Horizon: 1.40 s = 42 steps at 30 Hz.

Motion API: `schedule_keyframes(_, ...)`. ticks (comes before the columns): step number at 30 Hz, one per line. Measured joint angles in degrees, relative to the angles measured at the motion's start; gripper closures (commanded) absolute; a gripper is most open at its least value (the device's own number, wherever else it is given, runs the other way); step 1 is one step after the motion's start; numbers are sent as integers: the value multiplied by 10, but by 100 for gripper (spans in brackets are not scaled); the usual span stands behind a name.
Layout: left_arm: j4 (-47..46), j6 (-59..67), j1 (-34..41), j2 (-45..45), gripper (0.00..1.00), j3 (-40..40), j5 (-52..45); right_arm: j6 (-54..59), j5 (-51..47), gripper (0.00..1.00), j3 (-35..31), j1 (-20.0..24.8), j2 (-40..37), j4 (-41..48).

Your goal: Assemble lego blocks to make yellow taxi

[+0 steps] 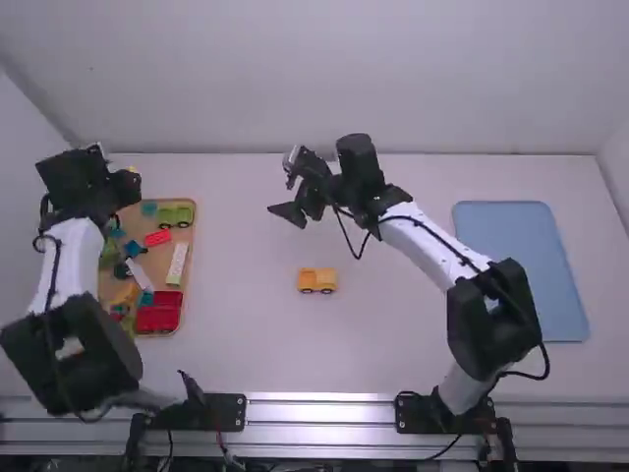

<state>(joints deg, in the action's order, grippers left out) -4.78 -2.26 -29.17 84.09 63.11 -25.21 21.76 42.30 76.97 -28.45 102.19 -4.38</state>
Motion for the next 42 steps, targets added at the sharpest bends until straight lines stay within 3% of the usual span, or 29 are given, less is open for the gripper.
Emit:
schedule_keyframes(6, 190, 42, 90, -128, 86, -223, -167, -40, 80, 1, 2, 33, 8, -79)
schedule_keyframes(12, 311, 92, 217, -149, 90, -303, -275, -81, 245, 2, 8, 65, 64, -134)
schedule_keyframes(19, 478, 84, 298, -107, 91, -307, -316, -93, 404, 7, 7, 78, 78, -139)
schedule_keyframes(30, 740, -27, 313, 37, 92, -303, -381, -97, 443, 21, 7, 76, 78, -145)
schedule_keyframes(35, 772, -71, 313, 63, 93, -284, -396, -93, 443, 23, 7, 69, 78, -146)
schedule_keyframes(42, 774, -102, 313, 67, 93, -272, -415, -80, 438, 41, 7, 62, 78, -146)
